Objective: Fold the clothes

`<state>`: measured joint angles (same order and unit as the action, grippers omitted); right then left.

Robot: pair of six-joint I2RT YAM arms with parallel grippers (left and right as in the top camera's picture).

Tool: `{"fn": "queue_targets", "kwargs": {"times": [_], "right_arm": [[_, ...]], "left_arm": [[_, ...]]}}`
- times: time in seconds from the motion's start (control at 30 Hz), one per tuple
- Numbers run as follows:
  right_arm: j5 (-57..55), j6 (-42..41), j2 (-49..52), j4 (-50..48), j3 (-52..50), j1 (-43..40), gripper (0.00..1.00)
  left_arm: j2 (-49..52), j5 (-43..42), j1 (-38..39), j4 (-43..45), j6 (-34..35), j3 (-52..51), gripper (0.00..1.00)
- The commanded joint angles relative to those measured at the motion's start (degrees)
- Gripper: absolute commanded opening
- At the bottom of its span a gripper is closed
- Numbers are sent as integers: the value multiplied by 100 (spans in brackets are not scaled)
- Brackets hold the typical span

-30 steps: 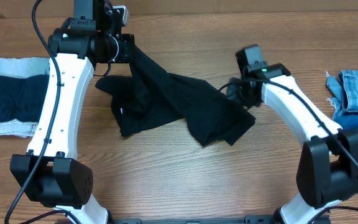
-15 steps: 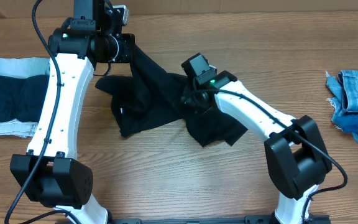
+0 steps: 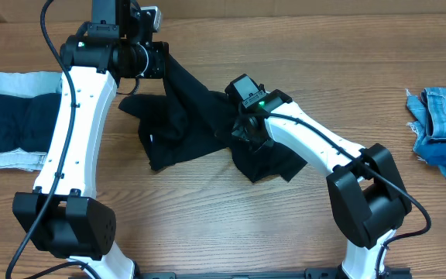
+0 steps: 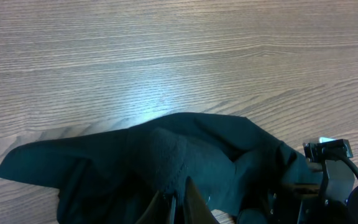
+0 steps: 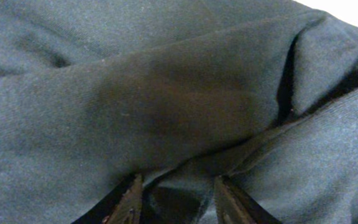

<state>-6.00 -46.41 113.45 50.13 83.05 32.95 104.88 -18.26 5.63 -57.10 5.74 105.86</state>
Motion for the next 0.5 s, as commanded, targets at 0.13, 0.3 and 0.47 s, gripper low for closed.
{"fn": "queue_targets", "kwargs": {"times": [0.13,0.3,0.47], "right_arm": [[13,181,-481,7,72,-7,53],[332,-85,-522,140,59,13,53],[518,-487,-511,254,59,15,52]], "left_arm": [[-155,-85,7,33,-111,96,4],[-155,-85,7,33,-111,96,4],[-155,-85,7,31,-111,96,4]]}}
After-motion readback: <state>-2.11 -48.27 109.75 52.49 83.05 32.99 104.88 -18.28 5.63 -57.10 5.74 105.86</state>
